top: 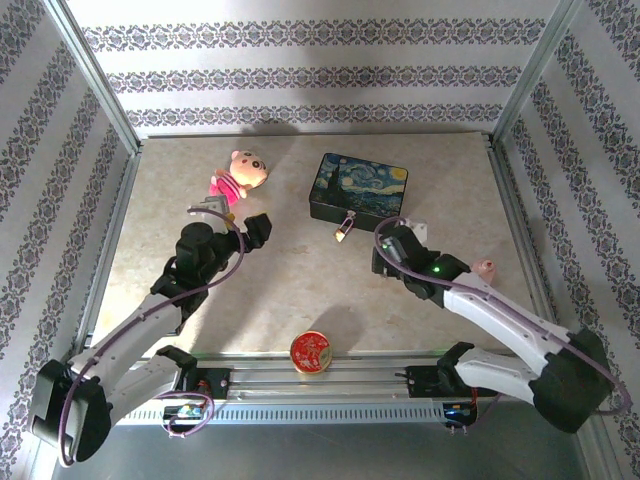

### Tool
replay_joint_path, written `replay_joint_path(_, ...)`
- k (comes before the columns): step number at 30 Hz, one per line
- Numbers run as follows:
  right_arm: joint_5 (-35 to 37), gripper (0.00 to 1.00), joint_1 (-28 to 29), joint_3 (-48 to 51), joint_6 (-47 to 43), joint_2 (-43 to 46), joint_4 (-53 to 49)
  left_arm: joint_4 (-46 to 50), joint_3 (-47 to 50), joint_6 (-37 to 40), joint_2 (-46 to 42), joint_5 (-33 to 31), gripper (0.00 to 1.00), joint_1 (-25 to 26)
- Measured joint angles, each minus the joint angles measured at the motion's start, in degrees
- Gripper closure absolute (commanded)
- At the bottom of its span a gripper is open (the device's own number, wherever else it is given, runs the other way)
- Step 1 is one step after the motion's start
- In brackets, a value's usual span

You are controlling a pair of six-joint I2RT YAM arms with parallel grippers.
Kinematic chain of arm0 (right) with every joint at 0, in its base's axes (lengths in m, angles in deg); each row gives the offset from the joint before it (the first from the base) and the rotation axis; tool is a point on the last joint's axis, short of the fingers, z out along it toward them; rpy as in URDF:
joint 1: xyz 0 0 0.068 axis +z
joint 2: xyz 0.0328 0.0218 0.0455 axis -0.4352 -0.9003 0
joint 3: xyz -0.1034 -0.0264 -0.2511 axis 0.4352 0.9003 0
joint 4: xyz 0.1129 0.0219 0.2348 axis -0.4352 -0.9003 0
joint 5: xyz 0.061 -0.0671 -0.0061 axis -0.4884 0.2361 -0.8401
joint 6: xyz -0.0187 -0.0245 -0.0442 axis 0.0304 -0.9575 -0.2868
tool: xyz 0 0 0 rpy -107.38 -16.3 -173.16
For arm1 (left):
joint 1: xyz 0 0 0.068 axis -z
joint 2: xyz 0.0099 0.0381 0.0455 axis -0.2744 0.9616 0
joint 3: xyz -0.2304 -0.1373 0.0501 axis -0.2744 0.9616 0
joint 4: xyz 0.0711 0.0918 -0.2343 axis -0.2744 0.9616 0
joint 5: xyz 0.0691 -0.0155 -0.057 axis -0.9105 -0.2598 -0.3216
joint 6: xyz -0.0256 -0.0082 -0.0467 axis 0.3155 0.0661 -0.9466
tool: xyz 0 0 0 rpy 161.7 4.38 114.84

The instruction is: Unlock a padlock with a key

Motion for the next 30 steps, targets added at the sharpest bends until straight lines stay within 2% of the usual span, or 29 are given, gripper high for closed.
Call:
replay_joint_path(9,-5.8,0.02,-0.1,-2.7,-0.3,-8.9,-3.6,0.0,1.3,-4.0,3.0,-0.4,0.01,0.2)
replay_joint_path(19,-14.5,0.19,-2.7,-6.4,-5.0,-16.5,-5.4,0.0,1.3,-3.2,3.0,-1.4,0.01,0.1)
replay_joint_path(23,-16.0,0.23,-2.7,-7.7,-6.7,-18.4,-6.2,0.0,1.3,-2.6,3.0,-0.7,0.01,0.1)
replay_joint_path(30,-17.9,0.40,-4.7,-7.8,-9.9,-19.7,-6.4,-1.5,1.3,-2.6,3.0,1.2,0.01,0.1)
